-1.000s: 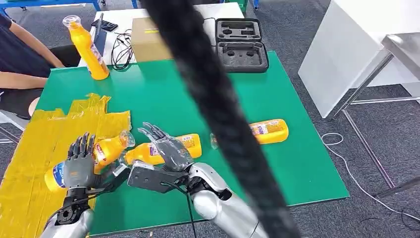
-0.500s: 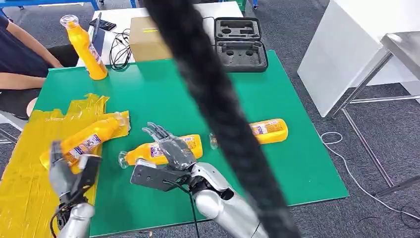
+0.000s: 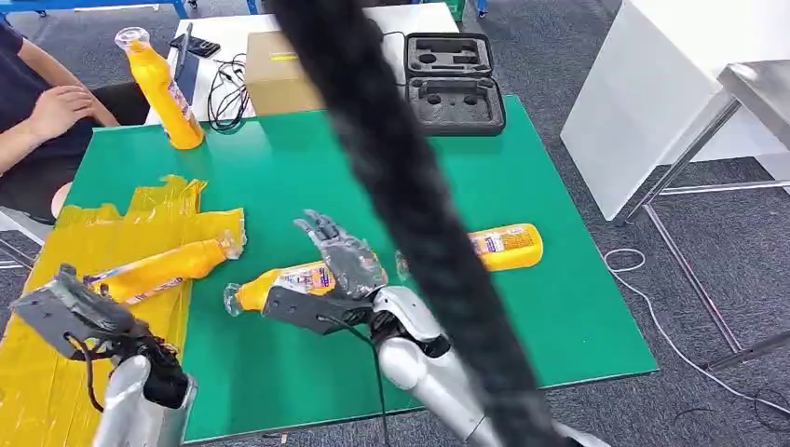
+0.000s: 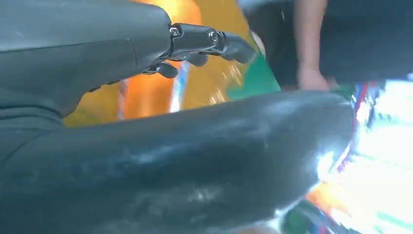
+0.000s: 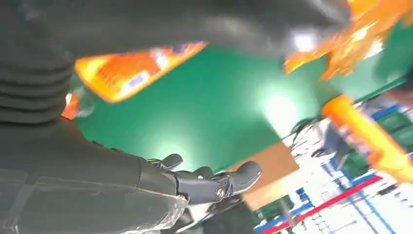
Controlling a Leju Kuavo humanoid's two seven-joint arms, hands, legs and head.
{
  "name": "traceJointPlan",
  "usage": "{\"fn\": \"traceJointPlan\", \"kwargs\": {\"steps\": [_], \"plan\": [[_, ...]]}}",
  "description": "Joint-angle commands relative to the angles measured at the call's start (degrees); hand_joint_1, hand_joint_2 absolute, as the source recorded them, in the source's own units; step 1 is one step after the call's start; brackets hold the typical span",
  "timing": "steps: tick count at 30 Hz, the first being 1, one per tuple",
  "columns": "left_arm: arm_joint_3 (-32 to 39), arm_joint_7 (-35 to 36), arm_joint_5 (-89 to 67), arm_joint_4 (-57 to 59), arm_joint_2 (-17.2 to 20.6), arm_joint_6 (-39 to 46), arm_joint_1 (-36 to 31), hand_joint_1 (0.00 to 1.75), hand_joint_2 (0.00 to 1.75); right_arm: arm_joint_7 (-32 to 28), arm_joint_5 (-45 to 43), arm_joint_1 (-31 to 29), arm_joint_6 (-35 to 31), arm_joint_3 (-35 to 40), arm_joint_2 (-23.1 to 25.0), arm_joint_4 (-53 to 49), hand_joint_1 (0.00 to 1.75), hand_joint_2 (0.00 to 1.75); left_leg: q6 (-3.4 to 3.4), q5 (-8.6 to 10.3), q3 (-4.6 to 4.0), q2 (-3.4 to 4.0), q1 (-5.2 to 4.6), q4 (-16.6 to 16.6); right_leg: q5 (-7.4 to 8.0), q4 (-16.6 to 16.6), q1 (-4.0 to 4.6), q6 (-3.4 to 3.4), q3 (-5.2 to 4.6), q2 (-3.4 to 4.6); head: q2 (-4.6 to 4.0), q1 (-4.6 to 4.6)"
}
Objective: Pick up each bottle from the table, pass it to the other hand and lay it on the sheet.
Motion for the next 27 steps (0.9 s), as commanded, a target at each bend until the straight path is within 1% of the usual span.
{"fn": "traceJointPlan", "kwargs": {"steps": [1,2,5,8,11,12,13,14,15,17,19,20,23,24,27], "plan": [[-2.6,0.2,1.2,-6.8,-0.9,-0.7,0.6,0.0,0.0,0.5,0.4,-3.7,-0.1,-0.9,-1.7,5.1,0.0,1.75,-0.12,-0.07,0.14,-0.02,0.03,0.0,-0.07,0.0,0.03,0.01,0.17,-0.12,0.0,0.0],[-2.6,0.2,1.2,-6.8,-0.9,-0.7,0.6,0.0,0.0,0.5,0.4,-3.7,-0.1,-0.9,-1.7,5.1,0.0,1.75,-0.18,-0.14,0.24,-0.02,0.06,0.1,-0.14,0.0,0.06,0.0,0.28,-0.15,0.0,-0.02],[-2.6,0.2,1.2,-6.8,-0.9,-0.7,0.6,0.0,0.0,0.5,0.4,-3.7,-0.1,-0.9,-1.7,5.1,0.0,1.75,-0.11,-0.04,0.09,-0.04,0.01,0.0,-0.05,0.0,0.02,0.0,0.11,-0.12,0.0,-0.02],[-2.6,0.2,1.2,-6.8,-0.9,-0.7,0.6,0.0,0.0,0.5,0.4,-3.7,-0.1,-0.9,-1.7,5.1,0.0,1.75,-0.19,-0.14,0.27,-0.01,0.07,0.1,-0.14,0.0,0.07,0.01,0.3,-0.16,0.0,-0.02],[-2.6,0.2,1.2,-6.8,-0.9,-0.7,0.6,0.0,0.0,0.5,0.4,-3.7,-0.1,-0.9,-1.7,5.1,0.0,1.75,-0.09,-0.02,0.07,-0.03,0.03,0.0,-0.03,0.0,0.03,0.01,0.08,-0.11,0.0,-0.02],[-2.6,0.2,1.2,-6.8,-0.9,-0.7,0.6,0.0,0.0,0.5,0.4,-3.7,-0.1,-0.9,-1.7,5.1,0.0,1.75,-0.15,-0.08,0.18,-0.05,0.05,0.0,-0.1,0.0,0.05,0.01,0.21,-0.17,0.0,-0.02],[-1.9,0.2,3.2,-8.2,-1.5,-2.9,1.0,0.0,0.0,2.8,3.7,-4.2,0.2,-0.7,-1.9,5.5,0.0,1.75,-0.11,-0.05,0.13,-0.03,0.02,0.0,-0.07,0.0,0.02,0.01,0.14,-0.13,0.0,-0.02],[-1.9,0.2,3.2,-8.2,-1.5,-2.9,1.0,0.0,0.0,2.8,3.7,-4.2,0.2,-0.7,-1.9,5.5,0.0,1.75,-0.08,-0.03,0.08,0.01,0.01,0.0,-0.03,0.0,0.01,0.02,0.08,-0.07,0.0,0.0],[-2.0,0.2,3.1,-8.4,-1.6,-2.8,1.2,0.0,0.0,2.6,3.5,-4.4,0.3,-1.2,-2.2,5.5,0.0,1.75,-0.15,-0.12,0.23,0.01,0.05,0.0,-0.12,0.0,0.05,0.02,0.25,-0.12,0.0,-0.02],[-2.7,0.2,4.7,-10.2,-1.8,-4.4,1.9,0.0,0.0,5.6,7.3,-5.5,2.1,-1.4,-2.8,7.0,0.0,1.75,-0.09,-0.04,0.09,-0.03,0.03,0.0,-0.05,0.0,0.02,0.02,0.12,-0.11,0.0,-0.02],[-4.3,0.2,4.7,-12.1,-1.8,-4.6,2.7,0.0,0.0,8.4,11.2,-6.5,4.8,-1.7,-3.9,8.4,0.0,1.75,-0.11,-0.07,0.14,-0.05,0.02,0.0,-0.08,0.0,0.02,0.03,0.17,-0.15,0.0,0.0],[-4.5,0.2,4.7,-12.2,-1.9,-4.5,2.9,0.0,0.0,9.0,12.1,-6.7,5.5,-1.5,-4.1,9.1,0.0,1.75,-0.15,-0.13,0.24,-0.03,0.05,0.1,-0.13,0.0,0.05,0.03,0.28,-0.17,0.0,0.0],[-5.7,0.2,6.6,-12.0,-1.4,-4.5,3.2,0.0,0.0,9.6,14.7,-7.5,8.2,-1.7,-4.1,13.0,0.0,1.75,-0.11,-0.05,0.17,-0.08,0.0,0.0,-0.08,0.0,0.01,0.02,0.2,-0.19,0.0,0.0],[-5.9,0.2,6.8,-11.8,-1.2,-4.5,3.1,0.0,0.0,9.6,14.8,-7.5,8.6,-2.0,-3.8,14.2,0.0,1.75,-0.16,-0.1,0.29,-0.12,0.01,0.0,-0.14,0.0,0.03,0.02,0.34,-0.26,0.0,0.0],[-6.2,0.2,7.0,-11.3,-1.2,-4.7,2.7,0.0,0.0,9.4,15.1,-7.8,9.7,-2.0,-3.1,16.7,0.0,1.75,-0.13,-0.06,0.21,-0.06,-0.02,0.0,-0.09,0.0,0.0,0.01,0.23,-0.17,0.0,0.0]]}}
